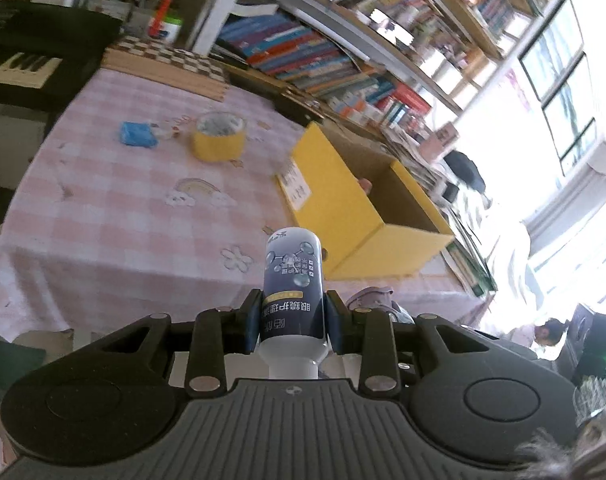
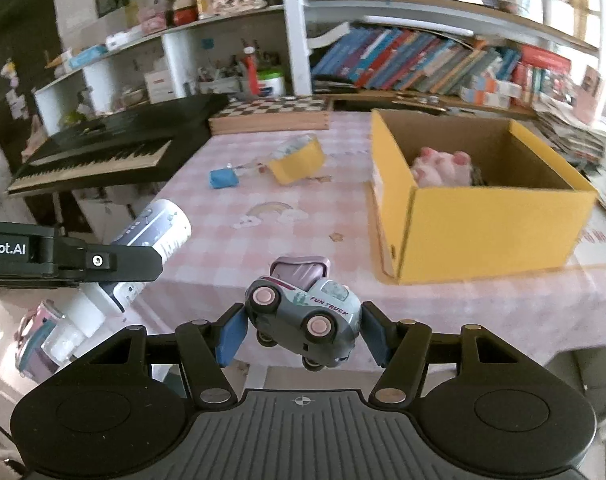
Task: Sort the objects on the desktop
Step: 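Carry the glue bottle with the left tool and the toy car with the right tool over the yellow box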
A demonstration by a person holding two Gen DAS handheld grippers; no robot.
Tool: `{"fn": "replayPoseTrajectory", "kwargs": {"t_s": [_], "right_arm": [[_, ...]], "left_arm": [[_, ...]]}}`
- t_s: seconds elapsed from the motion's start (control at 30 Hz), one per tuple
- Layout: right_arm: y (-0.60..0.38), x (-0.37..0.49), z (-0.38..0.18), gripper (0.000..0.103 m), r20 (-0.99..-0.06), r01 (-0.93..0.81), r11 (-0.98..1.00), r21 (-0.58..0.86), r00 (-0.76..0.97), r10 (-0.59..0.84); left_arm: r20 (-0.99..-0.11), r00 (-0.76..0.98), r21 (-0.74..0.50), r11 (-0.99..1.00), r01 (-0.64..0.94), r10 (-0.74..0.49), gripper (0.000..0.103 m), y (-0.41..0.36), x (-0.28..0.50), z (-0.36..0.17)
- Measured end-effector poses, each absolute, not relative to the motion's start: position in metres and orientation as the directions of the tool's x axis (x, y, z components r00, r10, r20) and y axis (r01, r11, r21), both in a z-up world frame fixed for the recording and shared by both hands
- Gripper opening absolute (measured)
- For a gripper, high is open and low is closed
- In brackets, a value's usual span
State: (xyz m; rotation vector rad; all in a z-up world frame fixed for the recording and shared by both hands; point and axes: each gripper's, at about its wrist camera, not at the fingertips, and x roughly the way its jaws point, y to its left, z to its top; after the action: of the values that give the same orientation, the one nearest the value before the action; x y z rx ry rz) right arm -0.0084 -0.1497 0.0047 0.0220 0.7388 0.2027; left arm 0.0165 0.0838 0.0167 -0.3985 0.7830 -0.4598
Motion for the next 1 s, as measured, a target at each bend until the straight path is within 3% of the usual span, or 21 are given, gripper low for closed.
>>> {"fn": "replayPoseTrajectory", "kwargs": {"t_s": [0.63, 1.0], "right_arm": [[-0.215, -0.058, 0.003, 0.062, -0.687, 0.119, 0.99, 0.08, 0.726, -0.032], [-0.247, -0.051, 0.0, 0.062, -0.7, 0.165, 0.983, 0.085, 0.712, -0.059]], "left_arm": [[-0.577, 0.423, -0.52, 0.713, 0.47, -0.699, 0.03, 0.004, 0.023, 0.012], [-0.592, 0.372, -0.517, 0.69, 0.506, -0.715, 0.03, -0.038, 0.035, 0.008]]}}
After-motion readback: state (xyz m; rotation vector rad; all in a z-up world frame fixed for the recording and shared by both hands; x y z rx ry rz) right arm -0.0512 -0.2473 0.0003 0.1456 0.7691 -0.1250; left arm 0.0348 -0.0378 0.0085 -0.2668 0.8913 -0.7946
